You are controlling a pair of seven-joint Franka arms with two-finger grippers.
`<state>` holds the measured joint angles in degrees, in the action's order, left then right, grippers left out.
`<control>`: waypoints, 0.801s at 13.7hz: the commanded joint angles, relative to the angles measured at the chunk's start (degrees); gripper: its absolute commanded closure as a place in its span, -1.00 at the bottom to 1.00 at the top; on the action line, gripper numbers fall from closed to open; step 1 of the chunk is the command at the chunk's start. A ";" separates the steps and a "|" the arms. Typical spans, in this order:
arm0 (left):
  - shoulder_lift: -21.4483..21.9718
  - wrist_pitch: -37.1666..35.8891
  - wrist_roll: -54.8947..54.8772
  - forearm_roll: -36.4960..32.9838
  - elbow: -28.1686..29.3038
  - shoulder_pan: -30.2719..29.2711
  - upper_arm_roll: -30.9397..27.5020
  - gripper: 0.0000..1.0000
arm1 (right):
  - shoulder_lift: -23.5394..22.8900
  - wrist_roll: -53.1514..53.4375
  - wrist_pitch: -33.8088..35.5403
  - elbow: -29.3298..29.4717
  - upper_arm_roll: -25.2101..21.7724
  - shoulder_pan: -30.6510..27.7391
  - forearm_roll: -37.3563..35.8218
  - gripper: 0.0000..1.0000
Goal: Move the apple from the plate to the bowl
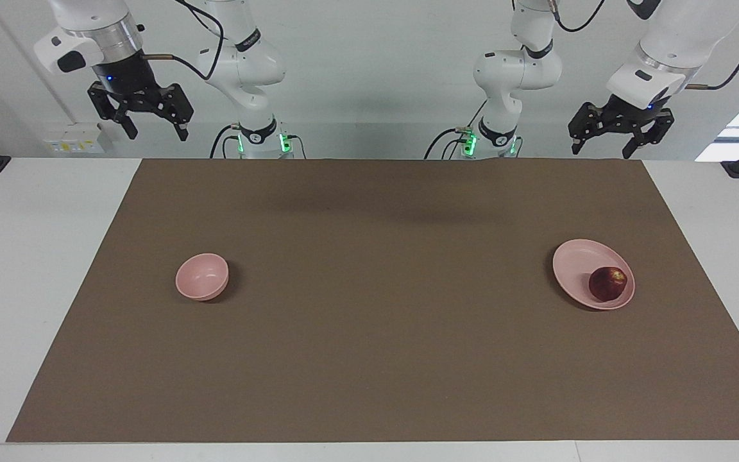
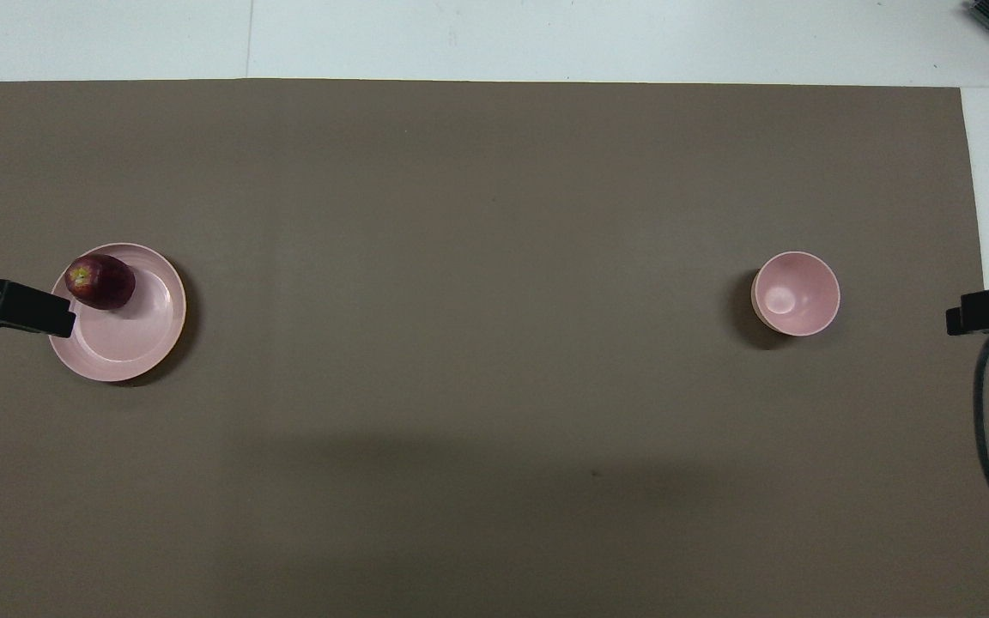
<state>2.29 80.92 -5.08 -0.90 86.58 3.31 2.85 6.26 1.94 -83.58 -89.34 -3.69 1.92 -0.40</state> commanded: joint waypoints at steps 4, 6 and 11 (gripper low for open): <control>0.09 -1.03 0.52 0.19 -0.80 -0.14 0.05 -1.00 | 0.33 -0.54 -0.53 -0.39 0.00 -0.25 0.31 -1.00; 0.09 -0.77 0.16 0.19 -0.80 -0.06 0.05 -1.00 | 0.33 -0.45 -0.53 -0.48 0.00 -0.25 0.31 -1.00; 0.09 -0.59 0.25 0.19 -0.80 -0.14 0.05 -1.00 | 0.33 -0.54 -0.53 -0.39 0.09 -0.25 0.31 -1.00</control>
<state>2.29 80.96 -5.00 -0.89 86.57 3.31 2.95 6.26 1.94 -83.58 -89.34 -3.70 1.92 -0.40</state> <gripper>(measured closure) 0.000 0.000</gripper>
